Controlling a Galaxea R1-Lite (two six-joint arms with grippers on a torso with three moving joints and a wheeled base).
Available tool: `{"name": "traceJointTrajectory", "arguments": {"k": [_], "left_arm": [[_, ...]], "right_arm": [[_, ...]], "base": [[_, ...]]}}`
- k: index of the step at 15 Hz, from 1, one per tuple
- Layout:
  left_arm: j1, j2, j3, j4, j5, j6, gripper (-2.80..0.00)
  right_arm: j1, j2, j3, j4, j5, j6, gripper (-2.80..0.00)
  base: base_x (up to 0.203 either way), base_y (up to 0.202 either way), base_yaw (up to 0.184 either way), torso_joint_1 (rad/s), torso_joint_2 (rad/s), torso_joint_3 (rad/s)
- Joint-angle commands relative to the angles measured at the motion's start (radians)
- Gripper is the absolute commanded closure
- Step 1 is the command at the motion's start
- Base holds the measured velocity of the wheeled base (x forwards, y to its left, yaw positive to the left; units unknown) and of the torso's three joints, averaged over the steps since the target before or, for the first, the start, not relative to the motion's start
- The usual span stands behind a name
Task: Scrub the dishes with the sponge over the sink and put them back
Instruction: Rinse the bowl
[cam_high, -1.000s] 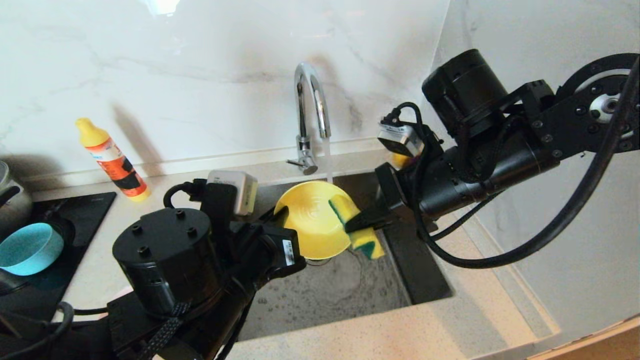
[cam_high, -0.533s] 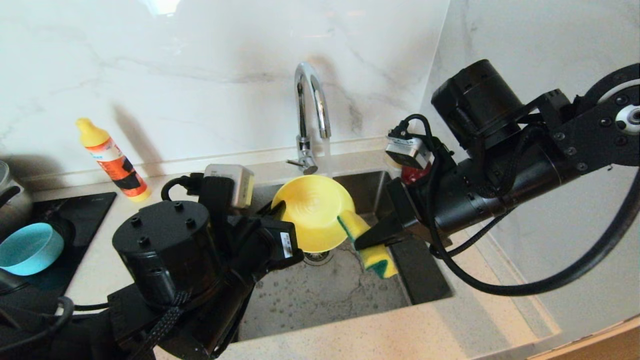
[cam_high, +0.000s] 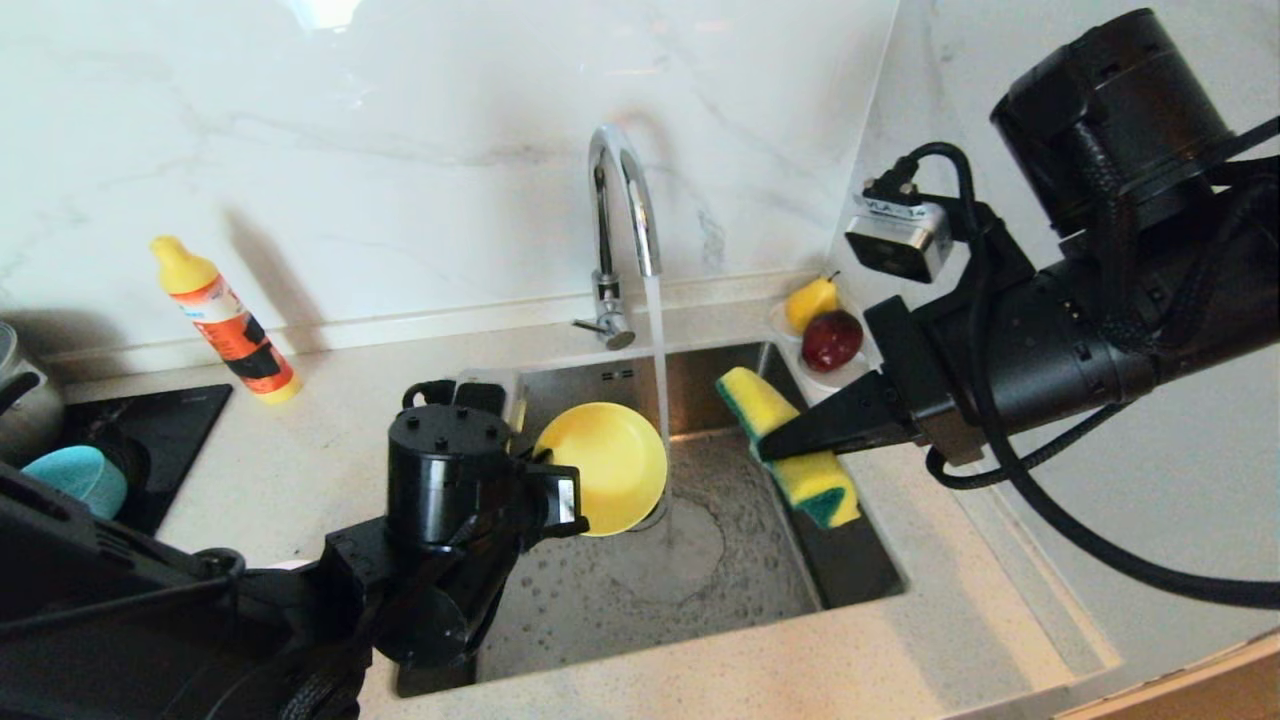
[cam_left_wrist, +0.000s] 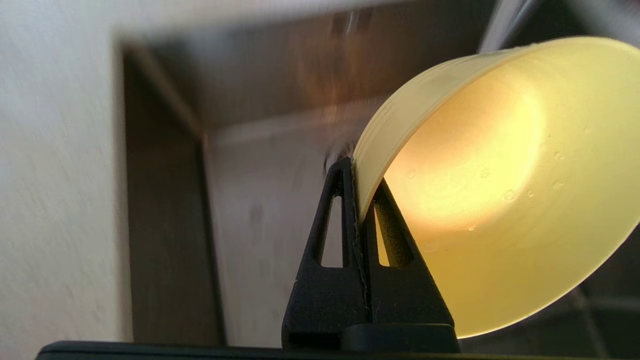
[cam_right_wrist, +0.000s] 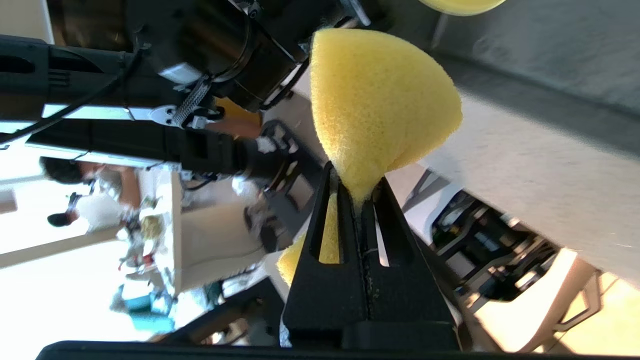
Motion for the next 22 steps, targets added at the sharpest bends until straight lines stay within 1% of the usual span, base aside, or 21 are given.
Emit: {"name": "traceJointTrajectory", "arguments": {"k": [1,3,6,7,8,9,12,13,15,22], "left_arm": [[0.025,0.028,-0.071,0.203,-0.047,-0.102,0.0],[0.051,0.027,-0.171,0.438,-0.135,-0.223,0.0],[0.091,0.056,-0.384,0.777,-0.26,-0.41,0.0],[0.107,0.081,-0.452,0.871,-0.292,-0.479,0.0],[0.12,0.121,-0.509,0.935,-0.318,-0.531,0.0],[0.132,0.161,-0.562,0.982,-0.332,-0.564,0.0],[0.149,0.233,-0.7,1.076,-0.345,-0.649,0.0],[0.151,0.255,-0.738,1.099,-0.355,-0.664,0.0],[0.151,0.287,-0.797,1.114,-0.372,-0.678,0.0],[0.151,0.387,-0.91,1.113,-0.373,-0.687,0.0]], "right_arm": [[-0.026,-0.064,0.037,-0.001,0.005,-0.009,0.0],[-0.032,-0.089,0.072,-0.003,0.007,-0.022,0.0],[-0.032,-0.101,0.08,-0.003,0.008,-0.022,0.0],[-0.031,-0.104,0.089,-0.003,0.01,-0.022,0.0],[-0.031,-0.109,0.104,-0.004,0.01,-0.023,0.0],[-0.032,-0.113,0.117,-0.005,0.01,-0.023,0.0],[-0.034,-0.111,0.127,-0.017,0.01,-0.023,0.0],[-0.034,-0.111,0.129,-0.017,0.009,-0.023,0.0],[-0.034,-0.113,0.13,-0.017,0.01,-0.023,0.0],[-0.034,-0.139,0.168,-0.036,0.011,-0.023,0.0]], "base": [[0.0,0.0,0.0,0.0,0.0,0.0],[0.0,0.0,0.0,0.0,0.0,0.0],[0.0,0.0,0.0,0.0,0.0,0.0],[0.0,0.0,0.0,0.0,0.0,0.0],[0.0,0.0,0.0,0.0,0.0,0.0],[0.0,0.0,0.0,0.0,0.0,0.0],[0.0,0.0,0.0,0.0,0.0,0.0],[0.0,0.0,0.0,0.0,0.0,0.0],[0.0,0.0,0.0,0.0,0.0,0.0],[0.0,0.0,0.0,0.0,0.0,0.0]]}}
